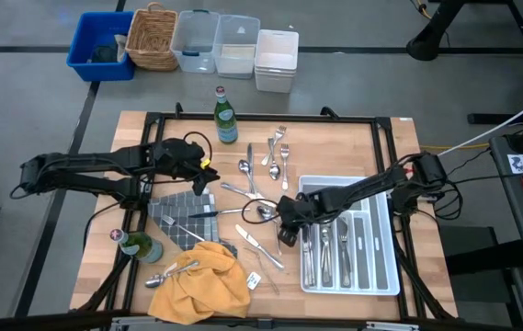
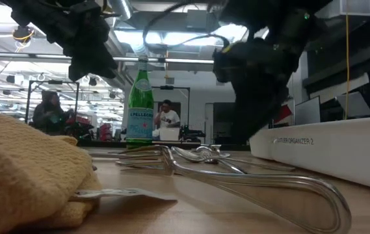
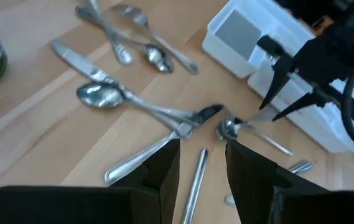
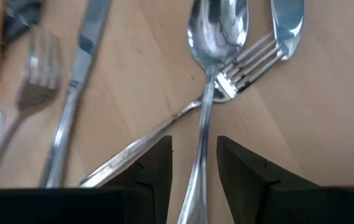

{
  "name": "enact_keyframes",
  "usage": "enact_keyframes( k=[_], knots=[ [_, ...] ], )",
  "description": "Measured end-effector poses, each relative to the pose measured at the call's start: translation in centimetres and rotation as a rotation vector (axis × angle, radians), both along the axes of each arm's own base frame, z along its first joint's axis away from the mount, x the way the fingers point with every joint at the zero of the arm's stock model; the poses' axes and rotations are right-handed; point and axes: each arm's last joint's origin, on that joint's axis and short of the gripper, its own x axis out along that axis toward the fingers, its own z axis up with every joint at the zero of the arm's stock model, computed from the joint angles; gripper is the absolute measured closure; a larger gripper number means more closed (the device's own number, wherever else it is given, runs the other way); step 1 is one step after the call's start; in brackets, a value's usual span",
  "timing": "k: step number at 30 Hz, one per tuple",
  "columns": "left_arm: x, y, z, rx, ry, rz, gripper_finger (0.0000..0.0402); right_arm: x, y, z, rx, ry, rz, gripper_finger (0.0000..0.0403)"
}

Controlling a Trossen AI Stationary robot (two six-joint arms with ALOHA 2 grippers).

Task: Sort silverware
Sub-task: Stack the silver spoon into the white utensil tray with the other silver spoons

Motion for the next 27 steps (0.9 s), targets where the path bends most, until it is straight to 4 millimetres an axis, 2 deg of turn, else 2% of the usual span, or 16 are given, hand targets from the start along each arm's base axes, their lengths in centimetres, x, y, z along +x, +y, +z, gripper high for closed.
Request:
enact_keyframes(
  k=[9,19,27],
  knots=[
    [0.5,0.1,-0.6,-0.009,0.036,0.000,0.0284,0.7,0.1,-2.0,-0.036,0.021,0.051,0.0276],
    [0.7,0.1,-0.9,0.003,0.053,-0.013,0.0284,0.7,-0.1,-2.3,-0.135,0.023,0.041,0.0276],
    [0.7,0.1,-0.9,0.004,0.054,-0.014,0.0284,0.8,-0.1,-3.1,-0.127,0.050,0.058,0.0276]
  ],
)
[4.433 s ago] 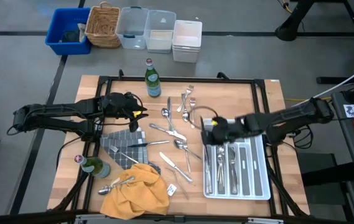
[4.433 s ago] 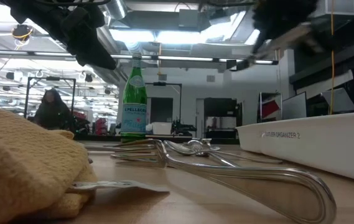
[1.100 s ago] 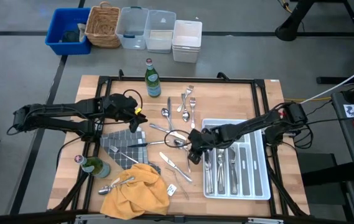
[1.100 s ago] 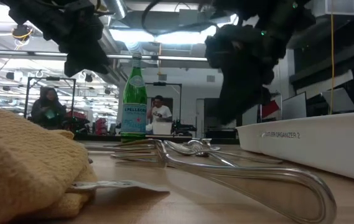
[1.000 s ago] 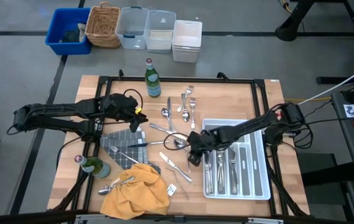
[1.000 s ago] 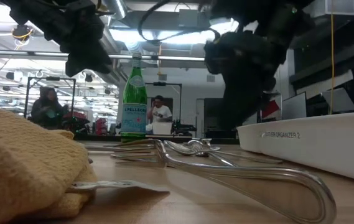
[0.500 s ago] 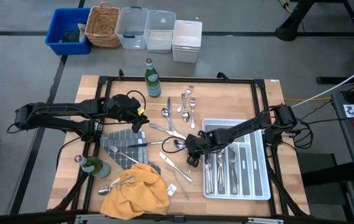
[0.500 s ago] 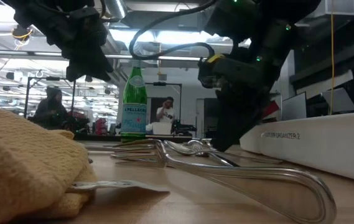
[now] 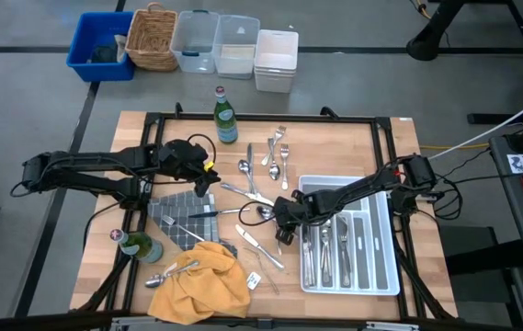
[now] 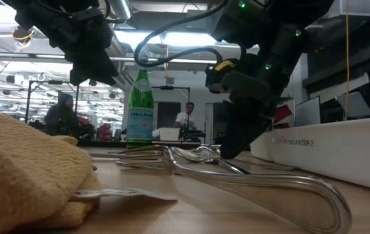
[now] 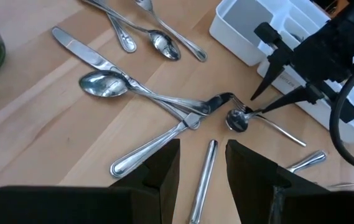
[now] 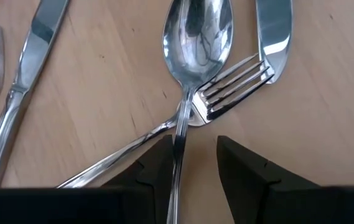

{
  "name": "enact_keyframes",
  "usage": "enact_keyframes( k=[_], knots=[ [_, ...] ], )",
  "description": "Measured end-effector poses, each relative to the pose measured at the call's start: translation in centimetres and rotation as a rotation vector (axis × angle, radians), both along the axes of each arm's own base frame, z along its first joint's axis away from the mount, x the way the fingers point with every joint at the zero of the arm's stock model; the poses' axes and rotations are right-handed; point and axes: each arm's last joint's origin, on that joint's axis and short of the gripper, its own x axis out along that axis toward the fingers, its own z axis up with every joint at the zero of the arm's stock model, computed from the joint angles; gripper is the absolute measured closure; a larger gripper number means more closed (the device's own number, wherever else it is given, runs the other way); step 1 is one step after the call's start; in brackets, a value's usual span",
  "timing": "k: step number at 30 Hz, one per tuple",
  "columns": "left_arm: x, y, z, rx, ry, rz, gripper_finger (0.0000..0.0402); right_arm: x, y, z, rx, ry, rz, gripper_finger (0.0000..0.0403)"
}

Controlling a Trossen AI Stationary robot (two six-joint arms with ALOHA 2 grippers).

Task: Sort silverware
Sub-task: Stack the silver spoon into the white utensil tray with the other silver spoons

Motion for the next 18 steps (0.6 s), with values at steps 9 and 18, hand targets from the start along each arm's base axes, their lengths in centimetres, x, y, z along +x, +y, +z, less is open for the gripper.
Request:
enact_keyframes(
  k=[9,18],
  knots=[
    [-0.03,-0.01,-0.04,0.016,0.008,-0.014,0.0284,0.00,0.03,-0.47,-0.001,0.017,0.020,0.0276],
    [-0.03,-0.01,-0.04,0.024,0.009,-0.020,0.0284,-0.02,0.01,-0.53,-0.031,0.017,0.045,0.0276]
  ],
)
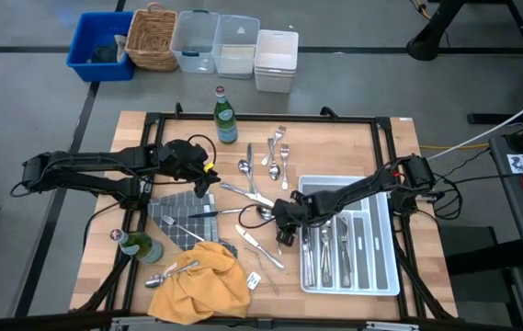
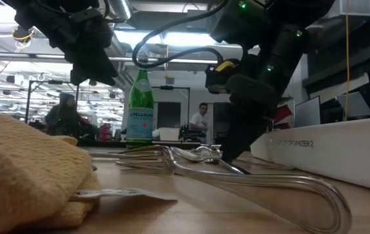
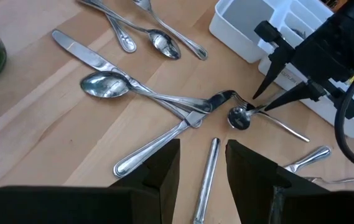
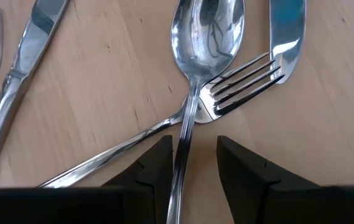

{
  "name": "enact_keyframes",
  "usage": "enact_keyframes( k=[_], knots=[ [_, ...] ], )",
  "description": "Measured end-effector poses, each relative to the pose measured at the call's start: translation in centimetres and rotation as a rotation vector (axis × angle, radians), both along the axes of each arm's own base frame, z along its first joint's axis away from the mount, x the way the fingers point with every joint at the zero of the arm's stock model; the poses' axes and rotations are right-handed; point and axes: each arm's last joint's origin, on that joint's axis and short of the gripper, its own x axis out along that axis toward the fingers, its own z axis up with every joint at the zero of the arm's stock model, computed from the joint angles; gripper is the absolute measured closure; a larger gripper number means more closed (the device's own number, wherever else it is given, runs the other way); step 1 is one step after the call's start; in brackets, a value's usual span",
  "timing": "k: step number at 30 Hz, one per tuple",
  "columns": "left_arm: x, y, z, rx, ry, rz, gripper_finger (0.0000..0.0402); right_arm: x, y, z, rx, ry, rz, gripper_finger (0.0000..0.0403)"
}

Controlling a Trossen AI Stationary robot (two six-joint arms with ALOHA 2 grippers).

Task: Sort silverware
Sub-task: Stack the silver spoon into the white utensil tray with the other silver spoons

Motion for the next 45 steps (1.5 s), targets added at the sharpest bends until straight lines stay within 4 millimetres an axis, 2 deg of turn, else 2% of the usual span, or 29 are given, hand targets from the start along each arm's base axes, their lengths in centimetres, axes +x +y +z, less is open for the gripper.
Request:
enact_keyframes(
  k=[8,18,25,29,34,41,45],
  knots=[
    [0.0,0.0,0.0,0.001,0.000,-0.001,0.0284,0.0,0.0,0.0,-0.012,0.000,-0.006,0.0284],
    [0.0,0.0,0.0,0.001,0.000,-0.001,0.0284,0.1,0.0,0.0,-0.006,-0.010,-0.014,0.0389],
    [0.0,0.0,0.0,0.001,0.000,-0.001,0.0284,0.6,0.1,0.2,0.011,-0.068,-0.011,0.0385],
    [0.0,0.0,0.0,0.001,0.001,-0.001,0.0284,0.8,0.1,0.4,0.015,-0.088,-0.011,0.0396],
    [0.0,0.0,0.0,0.001,0.001,-0.001,0.0284,1.5,0.3,1.5,0.015,-0.061,-0.005,0.0396],
    [0.0,0.0,0.0,0.045,0.008,-0.038,0.0284,2.8,0.6,4.6,0.004,-0.030,-0.006,0.0397],
    [0.0,-0.1,0.0,0.046,0.005,-0.087,0.0284,3.5,0.7,7.0,-0.005,-0.012,-0.009,0.0395]
  ],
)
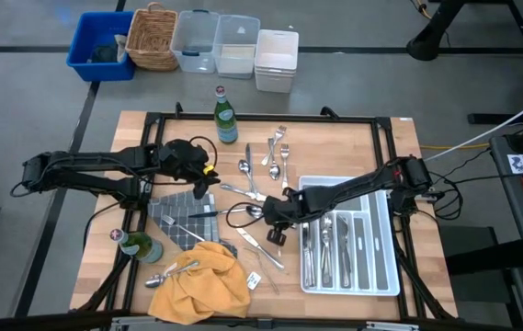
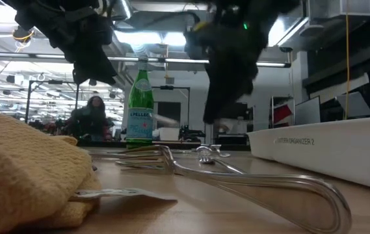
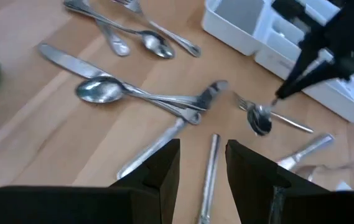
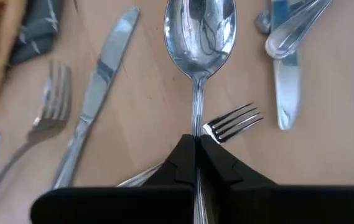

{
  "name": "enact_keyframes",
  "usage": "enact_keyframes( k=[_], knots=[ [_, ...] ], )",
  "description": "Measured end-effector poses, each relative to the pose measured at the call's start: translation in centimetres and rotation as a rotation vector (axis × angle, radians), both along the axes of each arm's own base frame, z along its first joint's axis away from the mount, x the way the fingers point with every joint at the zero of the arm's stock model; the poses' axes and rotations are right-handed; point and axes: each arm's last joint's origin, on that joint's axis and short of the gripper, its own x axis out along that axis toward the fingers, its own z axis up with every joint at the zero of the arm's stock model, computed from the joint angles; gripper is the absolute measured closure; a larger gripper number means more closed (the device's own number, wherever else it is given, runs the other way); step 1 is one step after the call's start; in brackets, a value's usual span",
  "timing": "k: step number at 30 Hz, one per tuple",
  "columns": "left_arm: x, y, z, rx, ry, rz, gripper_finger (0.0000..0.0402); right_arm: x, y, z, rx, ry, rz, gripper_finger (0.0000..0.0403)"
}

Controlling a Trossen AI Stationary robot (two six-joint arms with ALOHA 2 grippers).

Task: Sort silverware
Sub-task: Stack the silver spoon into the white utensil tray with the other silver spoons

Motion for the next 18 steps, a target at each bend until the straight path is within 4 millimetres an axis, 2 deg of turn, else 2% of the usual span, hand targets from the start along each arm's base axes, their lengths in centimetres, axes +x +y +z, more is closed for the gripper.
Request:
enact_keyframes(
  k=[10,18],
  knots=[
    [0.6,-2.0,-0.4,0.034,0.015,-0.231,0.0284,0.7,0.1,7.4,0.016,0.038,-0.053,0.0396],
    [2.3,-3.7,-2.7,0.057,0.131,-0.328,0.0284,-0.8,-0.1,12.9,0.126,0.104,-0.309,0.0395]
  ],
)
